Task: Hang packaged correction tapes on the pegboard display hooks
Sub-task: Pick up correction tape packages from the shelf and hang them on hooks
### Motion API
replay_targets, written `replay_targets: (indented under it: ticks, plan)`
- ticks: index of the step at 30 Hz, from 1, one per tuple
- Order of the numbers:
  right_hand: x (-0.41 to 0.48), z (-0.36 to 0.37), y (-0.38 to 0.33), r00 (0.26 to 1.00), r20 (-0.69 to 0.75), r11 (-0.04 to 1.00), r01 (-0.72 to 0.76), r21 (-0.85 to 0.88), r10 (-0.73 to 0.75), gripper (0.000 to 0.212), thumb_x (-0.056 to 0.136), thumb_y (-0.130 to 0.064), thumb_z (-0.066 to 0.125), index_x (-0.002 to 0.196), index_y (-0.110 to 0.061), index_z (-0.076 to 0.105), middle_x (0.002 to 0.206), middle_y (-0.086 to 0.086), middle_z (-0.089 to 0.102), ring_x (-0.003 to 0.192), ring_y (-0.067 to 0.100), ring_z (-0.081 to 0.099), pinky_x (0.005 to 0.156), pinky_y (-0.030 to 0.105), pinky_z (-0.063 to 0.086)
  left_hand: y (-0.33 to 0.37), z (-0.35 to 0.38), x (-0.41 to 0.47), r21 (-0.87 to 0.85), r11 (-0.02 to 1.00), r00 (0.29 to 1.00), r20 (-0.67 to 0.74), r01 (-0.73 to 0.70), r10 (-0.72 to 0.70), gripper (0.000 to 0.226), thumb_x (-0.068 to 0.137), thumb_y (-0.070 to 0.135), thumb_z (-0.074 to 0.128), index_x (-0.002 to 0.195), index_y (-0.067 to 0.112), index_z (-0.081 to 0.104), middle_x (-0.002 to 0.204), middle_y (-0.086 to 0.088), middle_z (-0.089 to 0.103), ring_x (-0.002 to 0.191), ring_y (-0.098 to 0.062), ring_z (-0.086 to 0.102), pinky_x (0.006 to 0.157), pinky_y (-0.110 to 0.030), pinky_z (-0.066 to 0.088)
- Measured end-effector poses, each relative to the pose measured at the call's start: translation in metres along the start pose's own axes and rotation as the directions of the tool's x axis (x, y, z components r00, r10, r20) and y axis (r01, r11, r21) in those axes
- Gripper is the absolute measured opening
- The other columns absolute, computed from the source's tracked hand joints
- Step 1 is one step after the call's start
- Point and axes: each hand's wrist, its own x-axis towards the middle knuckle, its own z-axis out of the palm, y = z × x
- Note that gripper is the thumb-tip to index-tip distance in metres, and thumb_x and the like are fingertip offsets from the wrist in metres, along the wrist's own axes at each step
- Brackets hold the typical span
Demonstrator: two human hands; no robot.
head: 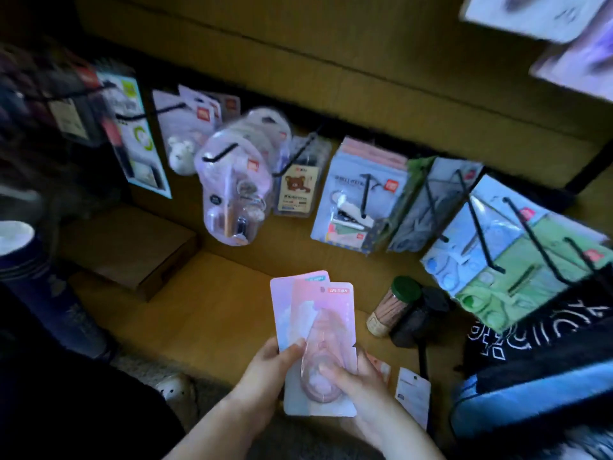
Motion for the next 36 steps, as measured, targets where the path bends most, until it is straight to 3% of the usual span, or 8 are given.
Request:
replay_targets:
  ticks: [3, 8, 12, 19, 21, 23, 27, 36]
  plan:
    - [-0.041, 0.012, -0.021, 0.99, 0.063, 0.989, 0.129, -0.073, -0.124, 0.047, 0.056, -0.016, 0.077, 0.099, -0.016, 0.058, 0.074, -0.008, 0.075, 0.071, 0.006, 0.071, 0.058, 0.019, 0.054, 0.018, 0.01, -0.041, 0.012, 0.991, 0.991, -0.02, -0.135, 0.135, 0.021, 0.088, 0.02, 0.054, 0.104, 0.009, 0.063, 0.099, -0.017, 0.072, 0.094, -0.035, 0.066, 0.089, -0.047, 0.052]
    - [-0.09, 0.031, -0.063, 0.905, 0.029, 0.894, 0.425, -0.142, -0.425, 0.068, 0.037, -0.035, 0.075, 0.1, -0.013, 0.06, 0.083, -0.004, 0.076, 0.08, 0.006, 0.069, 0.066, 0.019, 0.054, 0.058, 0.031, -0.096, -0.005, 0.946, 0.945, -0.027, -0.325, 0.325, 0.018, 0.082, 0.013, 0.063, 0.1, 0.009, 0.063, 0.1, -0.018, 0.071, 0.098, -0.036, 0.065, 0.093, -0.05, 0.049]
    - [-0.124, 0.046, -0.115, 0.793, 0.069, 0.772, 0.606, -0.192, -0.605, 0.064, 0.04, -0.041, 0.073, 0.099, -0.021, 0.059, 0.086, -0.02, 0.074, 0.08, -0.005, 0.067, 0.064, 0.01, 0.049, 0.101, 0.046, -0.129, -0.031, 0.877, 0.874, 0.077, -0.479, 0.48, 0.055, 0.042, 0.026, 0.077, 0.094, 0.011, 0.065, 0.09, -0.017, 0.073, 0.091, -0.036, 0.065, 0.09, -0.053, 0.046]
    - [-0.156, 0.076, -0.177, 0.691, 0.109, 0.633, 0.705, -0.321, -0.715, 0.065, 0.03, -0.057, 0.062, 0.091, -0.034, 0.054, 0.081, -0.026, 0.071, 0.081, -0.009, 0.064, 0.07, 0.013, 0.049, 0.155, 0.051, -0.155, -0.073, 0.761, 0.751, 0.123, -0.645, 0.648, 0.067, 0.028, 0.025, 0.075, 0.092, 0.011, 0.065, 0.076, -0.008, 0.076, 0.07, -0.015, 0.071, 0.06, -0.022, 0.056]
    - [-0.155, 0.084, -0.189, 0.667, 0.076, 0.6, 0.71, -0.368, -0.742, 0.08, 0.023, -0.058, 0.066, 0.098, -0.031, 0.055, 0.091, -0.016, 0.069, 0.09, 0.003, 0.064, 0.084, 0.025, 0.05, 0.171, 0.053, -0.159, -0.064, 0.736, 0.727, 0.123, -0.673, 0.676, 0.065, 0.027, 0.025, 0.074, 0.09, 0.013, 0.065, 0.075, -0.007, 0.076, 0.069, -0.015, 0.071, 0.062, -0.023, 0.056]
    - [-0.152, 0.091, -0.202, 0.62, 0.02, 0.573, 0.736, -0.36, -0.784, 0.085, 0.015, -0.054, 0.076, 0.094, -0.028, 0.057, 0.087, -0.011, 0.071, 0.084, 0.007, 0.065, 0.081, 0.022, 0.051, 0.186, 0.052, -0.157, -0.058, 0.7, 0.693, 0.104, -0.712, 0.714, 0.066, 0.026, 0.026, 0.073, 0.091, 0.014, 0.064, 0.076, -0.007, 0.076, 0.073, -0.018, 0.071, 0.068, -0.026, 0.055]
    - [-0.147, 0.103, -0.233, 0.509, -0.04, 0.499, 0.821, -0.278, -0.86, 0.042, 0.045, -0.03, 0.071, 0.084, -0.023, 0.056, 0.071, -0.016, 0.073, 0.058, -0.009, 0.061, 0.055, 0.003, 0.045, 0.208, 0.042, -0.153, -0.101, 0.679, 0.678, 0.054, -0.727, 0.733, 0.053, 0.04, 0.008, 0.073, 0.092, 0.012, 0.062, 0.075, -0.011, 0.075, 0.068, -0.024, 0.07, 0.054, -0.021, 0.056]
    - [-0.122, 0.157, -0.273, 0.488, 0.089, 0.421, 0.82, -0.388, -0.868, 0.035, 0.07, -0.026, 0.076, 0.099, -0.025, 0.057, 0.093, -0.004, 0.068, 0.083, 0.003, 0.065, 0.065, 0.011, 0.047, 0.25, -0.005, -0.147, -0.206, 0.589, 0.622, -0.174, -0.781, 0.763, 0.031, 0.071, -0.013, 0.065, 0.085, 0.012, 0.053, 0.062, -0.011, 0.07, 0.056, -0.022, 0.067, 0.047, -0.021, 0.055]
